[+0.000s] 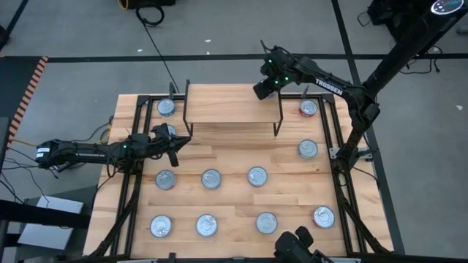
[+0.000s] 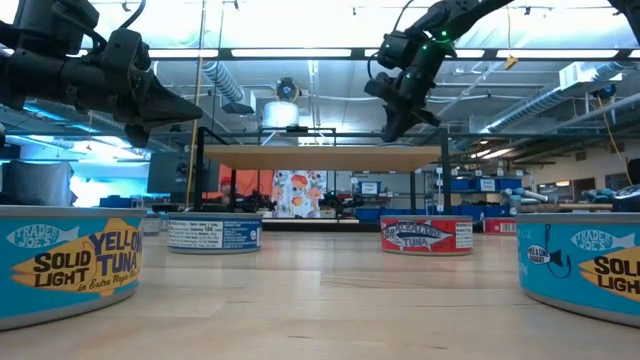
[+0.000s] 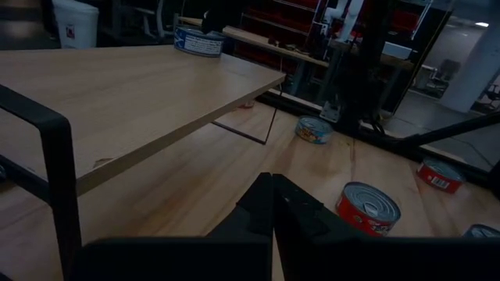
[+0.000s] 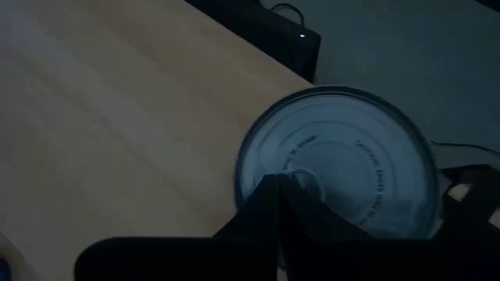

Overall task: Stack canned seafood by type on shelf
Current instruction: Put the middle right blue tuna can on the shelf, then put the middle left red tuna can on the shelf

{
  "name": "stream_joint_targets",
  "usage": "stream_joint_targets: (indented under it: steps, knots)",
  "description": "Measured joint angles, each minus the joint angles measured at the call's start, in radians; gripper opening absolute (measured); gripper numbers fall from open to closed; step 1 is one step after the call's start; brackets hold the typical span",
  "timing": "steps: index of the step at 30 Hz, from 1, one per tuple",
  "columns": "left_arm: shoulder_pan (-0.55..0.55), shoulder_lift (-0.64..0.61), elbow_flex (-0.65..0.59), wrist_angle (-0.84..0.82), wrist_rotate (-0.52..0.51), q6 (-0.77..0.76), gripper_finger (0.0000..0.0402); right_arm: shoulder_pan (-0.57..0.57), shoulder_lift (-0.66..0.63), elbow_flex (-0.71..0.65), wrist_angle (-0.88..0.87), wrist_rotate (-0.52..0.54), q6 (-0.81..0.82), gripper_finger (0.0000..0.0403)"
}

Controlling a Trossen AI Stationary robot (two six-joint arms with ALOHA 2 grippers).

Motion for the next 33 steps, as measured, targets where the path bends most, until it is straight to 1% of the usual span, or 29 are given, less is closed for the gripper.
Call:
stream_joint_targets:
  steps: [4,7,19,23,27,30,33]
  knots:
    - [0.000,0.000,0.000,0.000,0.000,0.000,0.0007,0.011,0.002,0.000,0.000,-0.014,-0.001,0.0007]
    - [0.000,0.000,0.000,0.000,0.000,0.000,0.0007,0.016,0.004,0.000,0.002,-0.045,-0.007,0.0007]
    - [0.000,0.000,0.000,0.004,0.001,0.000,0.0007,0.035,-0.009,0.003,0.035,-0.066,-0.008,0.0008]
    - [0.000,0.000,0.000,0.020,0.003,-0.068,0.0007,0.053,-0.052,0.046,0.045,-0.066,-0.020,0.0014]
    - [0.000,0.000,0.000,0.084,0.003,-0.135,0.0007,0.096,-0.102,0.065,0.053,-0.067,-0.077,0.0021]
    - [0.002,0.000,0.000,0.160,-0.018,-0.134,0.0007,0.135,-0.129,0.065,0.055,-0.067,-0.139,0.0016]
    - [0.002,0.000,0.000,0.215,-0.026,-0.130,0.0007,0.186,-0.138,0.065,0.081,-0.066,-0.155,0.0006]
